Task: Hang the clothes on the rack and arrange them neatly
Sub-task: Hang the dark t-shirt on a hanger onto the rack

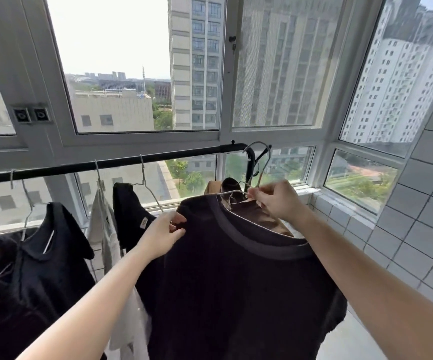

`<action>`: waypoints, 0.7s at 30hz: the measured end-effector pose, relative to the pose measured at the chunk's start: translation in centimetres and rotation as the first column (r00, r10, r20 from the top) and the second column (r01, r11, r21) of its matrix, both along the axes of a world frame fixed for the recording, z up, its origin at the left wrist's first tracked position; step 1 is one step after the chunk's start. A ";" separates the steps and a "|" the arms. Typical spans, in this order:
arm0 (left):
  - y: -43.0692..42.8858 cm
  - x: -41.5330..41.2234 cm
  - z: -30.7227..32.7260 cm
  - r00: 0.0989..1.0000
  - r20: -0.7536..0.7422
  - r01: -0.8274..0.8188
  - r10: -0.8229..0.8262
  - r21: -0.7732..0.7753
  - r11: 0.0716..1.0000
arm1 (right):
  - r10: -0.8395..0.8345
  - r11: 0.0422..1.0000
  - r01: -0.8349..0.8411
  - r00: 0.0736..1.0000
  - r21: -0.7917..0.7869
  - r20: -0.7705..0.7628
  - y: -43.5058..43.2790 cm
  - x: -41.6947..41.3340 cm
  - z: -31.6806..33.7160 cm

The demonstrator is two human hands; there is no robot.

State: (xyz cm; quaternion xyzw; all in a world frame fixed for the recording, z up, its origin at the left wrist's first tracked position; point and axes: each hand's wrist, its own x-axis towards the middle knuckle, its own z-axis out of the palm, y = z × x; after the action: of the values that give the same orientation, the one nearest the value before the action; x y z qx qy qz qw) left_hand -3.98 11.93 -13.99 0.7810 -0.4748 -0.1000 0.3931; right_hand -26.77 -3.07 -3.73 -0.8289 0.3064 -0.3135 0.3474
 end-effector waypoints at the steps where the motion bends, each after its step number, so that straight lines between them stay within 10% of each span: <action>1: -0.3 0.0 -0.5 1.000 -0.009 -0.021 0.021 0.003 1.000 | 0.009 0.999 -0.009 1.000 0.036 -0.002 -0.4 0.5 -0.5; 21: -9.6 0.2 -3.1 0.843 0.535 -0.280 0.055 0.349 0.894 | 0.075 0.839 -0.104 0.994 0.533 0.076 -8.6 2.2 -1.7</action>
State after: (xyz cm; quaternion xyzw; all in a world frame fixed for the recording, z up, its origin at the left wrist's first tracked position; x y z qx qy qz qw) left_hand -3.80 2.36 -17.06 0.8835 -0.4581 0.0485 0.0853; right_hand -24.52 -11.65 -5.43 -0.7039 0.3336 -0.2200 0.5873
